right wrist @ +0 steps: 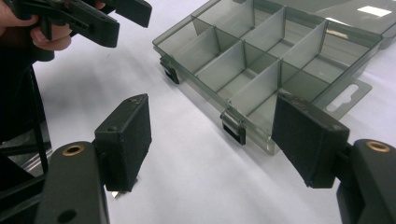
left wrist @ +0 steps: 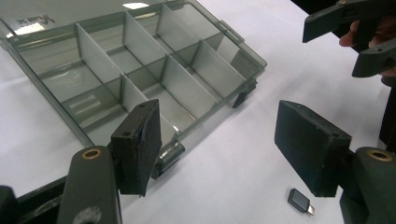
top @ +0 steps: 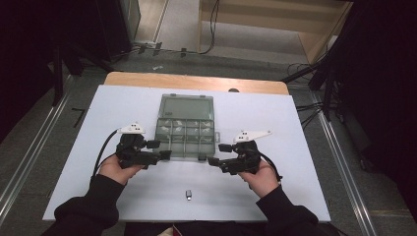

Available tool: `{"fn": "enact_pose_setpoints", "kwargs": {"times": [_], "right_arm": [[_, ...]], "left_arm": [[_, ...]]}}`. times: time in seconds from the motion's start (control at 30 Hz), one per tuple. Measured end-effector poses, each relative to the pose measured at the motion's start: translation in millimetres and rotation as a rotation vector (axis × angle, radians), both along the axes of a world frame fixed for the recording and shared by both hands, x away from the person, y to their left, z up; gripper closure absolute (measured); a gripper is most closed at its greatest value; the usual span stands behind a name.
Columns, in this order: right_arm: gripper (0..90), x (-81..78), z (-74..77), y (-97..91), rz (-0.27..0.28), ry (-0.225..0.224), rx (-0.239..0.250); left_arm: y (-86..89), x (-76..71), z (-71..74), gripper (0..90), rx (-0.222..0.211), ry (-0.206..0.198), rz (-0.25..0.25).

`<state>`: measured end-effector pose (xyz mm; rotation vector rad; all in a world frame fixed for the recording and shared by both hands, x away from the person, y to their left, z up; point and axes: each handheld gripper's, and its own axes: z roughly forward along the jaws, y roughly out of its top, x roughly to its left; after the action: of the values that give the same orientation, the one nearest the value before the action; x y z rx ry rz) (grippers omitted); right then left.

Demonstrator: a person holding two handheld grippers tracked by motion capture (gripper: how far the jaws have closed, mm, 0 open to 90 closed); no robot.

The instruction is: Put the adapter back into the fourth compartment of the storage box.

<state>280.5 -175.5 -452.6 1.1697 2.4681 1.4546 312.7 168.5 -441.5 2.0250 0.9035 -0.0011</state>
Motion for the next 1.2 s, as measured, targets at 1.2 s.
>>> {"fn": "enact_pose_setpoints", "kwargs": {"times": [1.2], "right_arm": [[26.7, -10.8, -15.6, 25.3, 0.108, 0.036, -0.04]], "left_arm": [[17.9, -38.3, -13.2, 32.5, 0.035, 0.005, -0.043]]}}
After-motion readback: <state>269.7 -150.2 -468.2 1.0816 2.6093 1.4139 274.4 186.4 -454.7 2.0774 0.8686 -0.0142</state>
